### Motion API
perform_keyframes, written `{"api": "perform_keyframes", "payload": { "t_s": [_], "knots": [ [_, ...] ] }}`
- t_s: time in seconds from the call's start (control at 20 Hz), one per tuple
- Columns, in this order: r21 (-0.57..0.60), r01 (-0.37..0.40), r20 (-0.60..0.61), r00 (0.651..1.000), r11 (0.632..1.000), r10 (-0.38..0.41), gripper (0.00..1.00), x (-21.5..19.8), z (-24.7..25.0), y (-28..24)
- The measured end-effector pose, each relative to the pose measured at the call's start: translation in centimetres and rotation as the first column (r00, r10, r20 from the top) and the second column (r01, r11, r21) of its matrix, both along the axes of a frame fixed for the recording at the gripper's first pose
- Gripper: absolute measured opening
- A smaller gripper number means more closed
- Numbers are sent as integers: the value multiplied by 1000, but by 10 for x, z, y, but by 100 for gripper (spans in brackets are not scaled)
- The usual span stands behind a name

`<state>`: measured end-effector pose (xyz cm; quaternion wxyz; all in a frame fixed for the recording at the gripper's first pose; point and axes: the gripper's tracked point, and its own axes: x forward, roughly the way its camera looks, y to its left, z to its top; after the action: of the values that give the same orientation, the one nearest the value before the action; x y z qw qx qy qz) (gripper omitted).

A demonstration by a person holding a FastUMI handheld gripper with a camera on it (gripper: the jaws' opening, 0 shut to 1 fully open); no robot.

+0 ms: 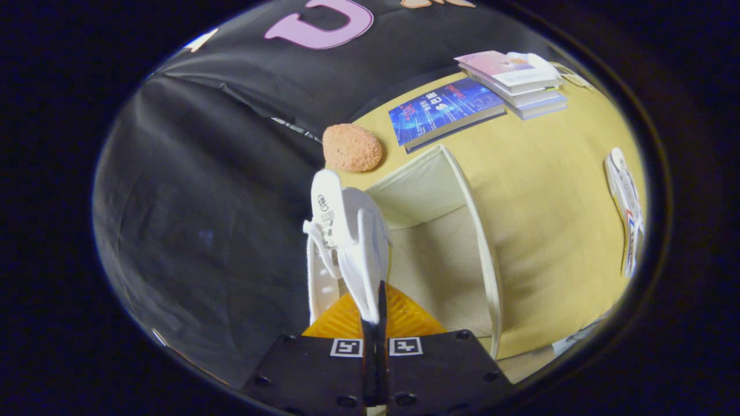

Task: Open the storage box then place both shoes into the box .Put the left shoe in first, then the right shoe, with the right side of both shoes facing outward in a uniform manner.

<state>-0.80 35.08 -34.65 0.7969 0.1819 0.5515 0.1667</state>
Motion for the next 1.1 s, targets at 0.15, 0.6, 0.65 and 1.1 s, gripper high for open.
{"api": "perform_keyframes", "payload": {
  "t_s": [0.15,0.6,0.65,1.1],
  "knots": [
    [-24,-10,16,1000,1000,10,3,-5,-3,1],
    [-121,-121,97,986,985,133,3,-24,9,7],
    [-111,-130,75,987,985,139,3,-27,4,12],
    [-36,76,-43,996,996,-78,2,-18,-9,7]
  ]
}}
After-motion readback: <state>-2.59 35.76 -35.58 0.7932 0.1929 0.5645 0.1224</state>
